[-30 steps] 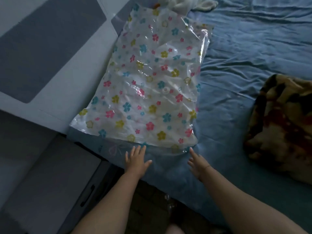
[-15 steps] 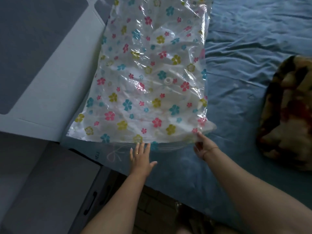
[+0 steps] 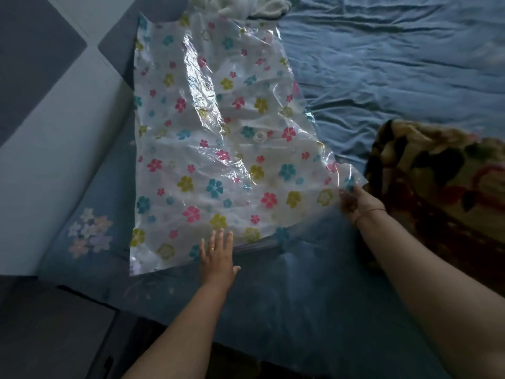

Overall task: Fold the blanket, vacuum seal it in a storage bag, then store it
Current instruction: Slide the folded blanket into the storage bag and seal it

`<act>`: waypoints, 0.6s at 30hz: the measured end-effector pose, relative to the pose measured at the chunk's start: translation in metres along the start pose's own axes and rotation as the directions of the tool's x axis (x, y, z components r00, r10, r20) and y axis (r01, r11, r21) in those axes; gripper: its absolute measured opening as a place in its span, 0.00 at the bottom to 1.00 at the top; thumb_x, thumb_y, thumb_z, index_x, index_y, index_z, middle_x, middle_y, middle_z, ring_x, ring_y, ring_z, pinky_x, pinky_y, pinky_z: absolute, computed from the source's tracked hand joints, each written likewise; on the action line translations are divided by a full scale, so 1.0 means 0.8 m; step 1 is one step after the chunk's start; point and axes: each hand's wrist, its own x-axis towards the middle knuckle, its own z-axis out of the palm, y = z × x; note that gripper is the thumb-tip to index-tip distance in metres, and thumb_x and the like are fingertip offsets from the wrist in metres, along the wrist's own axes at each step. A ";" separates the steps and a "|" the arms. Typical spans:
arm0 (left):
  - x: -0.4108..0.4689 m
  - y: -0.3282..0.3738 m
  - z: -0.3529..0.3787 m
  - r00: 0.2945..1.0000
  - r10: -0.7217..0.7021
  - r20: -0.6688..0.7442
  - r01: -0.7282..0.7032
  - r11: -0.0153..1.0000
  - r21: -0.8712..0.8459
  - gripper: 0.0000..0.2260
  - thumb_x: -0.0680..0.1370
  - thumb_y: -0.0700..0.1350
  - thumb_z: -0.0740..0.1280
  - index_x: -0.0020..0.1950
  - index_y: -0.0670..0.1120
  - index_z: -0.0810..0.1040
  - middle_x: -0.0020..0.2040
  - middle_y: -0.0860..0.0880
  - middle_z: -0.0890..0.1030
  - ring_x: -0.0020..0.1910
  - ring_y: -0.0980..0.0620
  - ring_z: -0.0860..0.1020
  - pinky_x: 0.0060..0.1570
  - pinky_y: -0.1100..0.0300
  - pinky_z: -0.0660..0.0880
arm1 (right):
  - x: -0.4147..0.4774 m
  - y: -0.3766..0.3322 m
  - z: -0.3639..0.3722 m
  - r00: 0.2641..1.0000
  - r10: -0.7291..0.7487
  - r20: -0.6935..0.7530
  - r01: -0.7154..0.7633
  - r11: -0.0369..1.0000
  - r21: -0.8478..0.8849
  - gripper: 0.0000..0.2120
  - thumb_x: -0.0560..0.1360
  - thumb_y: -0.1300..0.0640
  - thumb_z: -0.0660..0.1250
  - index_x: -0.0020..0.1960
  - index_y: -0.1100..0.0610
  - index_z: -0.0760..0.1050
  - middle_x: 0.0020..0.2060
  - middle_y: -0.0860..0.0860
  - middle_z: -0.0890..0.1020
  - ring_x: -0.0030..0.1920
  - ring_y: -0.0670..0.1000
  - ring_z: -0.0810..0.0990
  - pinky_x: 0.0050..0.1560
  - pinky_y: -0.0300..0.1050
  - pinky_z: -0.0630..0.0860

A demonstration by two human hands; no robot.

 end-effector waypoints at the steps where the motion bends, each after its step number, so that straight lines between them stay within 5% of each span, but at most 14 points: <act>1: 0.000 0.002 0.000 1.000 0.003 0.003 -0.003 1.000 -0.004 0.40 0.79 0.56 0.65 0.80 0.49 0.41 0.80 0.46 0.42 0.79 0.46 0.41 0.75 0.47 0.38 | -0.002 0.002 -0.005 0.998 -0.046 -0.050 0.043 0.998 -0.053 0.09 0.78 0.56 0.65 0.41 0.59 0.74 0.20 0.48 0.79 0.21 0.43 0.78 0.24 0.36 0.75; 4: 0.001 0.005 0.000 1.000 0.001 0.010 -0.001 1.000 -0.007 0.40 0.79 0.56 0.65 0.80 0.49 0.41 0.81 0.46 0.43 0.79 0.46 0.43 0.75 0.47 0.39 | -0.004 0.011 -0.014 0.970 -0.142 -0.199 0.133 0.989 -0.059 0.07 0.75 0.61 0.70 0.39 0.60 0.75 0.27 0.55 0.80 0.19 0.46 0.78 0.23 0.40 0.78; 7: 0.002 0.005 0.003 0.999 -0.004 0.032 0.004 1.000 0.013 0.40 0.79 0.57 0.65 0.80 0.49 0.41 0.81 0.46 0.43 0.79 0.47 0.43 0.76 0.47 0.40 | -0.003 0.017 -0.022 0.966 -0.098 -0.237 0.123 0.988 0.093 0.07 0.78 0.60 0.65 0.52 0.65 0.74 0.28 0.57 0.80 0.20 0.47 0.78 0.21 0.40 0.76; 10: 0.004 0.005 0.009 0.999 -0.004 0.054 0.004 1.000 0.006 0.41 0.78 0.57 0.66 0.80 0.49 0.41 0.81 0.46 0.44 0.79 0.47 0.44 0.76 0.47 0.41 | -0.011 0.031 -0.033 1.000 0.003 -0.022 0.001 0.989 0.145 0.15 0.79 0.49 0.62 0.48 0.61 0.77 0.25 0.50 0.82 0.26 0.47 0.81 0.25 0.40 0.78; 12: 0.005 0.007 0.013 0.998 0.007 0.063 -0.006 1.000 -0.018 0.42 0.77 0.58 0.66 0.80 0.49 0.42 0.81 0.47 0.45 0.79 0.47 0.45 0.76 0.48 0.41 | -0.030 0.058 -0.037 0.976 0.121 0.179 -0.122 0.993 -0.006 0.15 0.79 0.47 0.60 0.42 0.55 0.78 0.30 0.49 0.83 0.29 0.47 0.82 0.29 0.40 0.79; 15: 0.005 0.011 0.017 0.997 0.040 0.068 -0.036 0.998 -0.059 0.42 0.77 0.59 0.66 0.80 0.49 0.42 0.81 0.47 0.44 0.79 0.47 0.44 0.76 0.48 0.40 | -0.048 0.117 -0.043 0.938 0.247 0.241 -0.138 0.909 -0.393 0.06 0.78 0.51 0.62 0.47 0.51 0.76 0.41 0.49 0.81 0.39 0.48 0.79 0.38 0.43 0.71; 18: 0.005 0.017 0.016 0.996 0.076 0.056 -0.072 0.994 -0.079 0.42 0.77 0.61 0.64 0.80 0.49 0.42 0.81 0.47 0.43 0.79 0.48 0.42 0.76 0.48 0.38 | -0.058 0.146 -0.031 0.956 0.218 0.199 -0.140 0.929 -0.342 0.08 0.80 0.53 0.60 0.47 0.55 0.75 0.35 0.50 0.84 0.36 0.50 0.84 0.37 0.42 0.75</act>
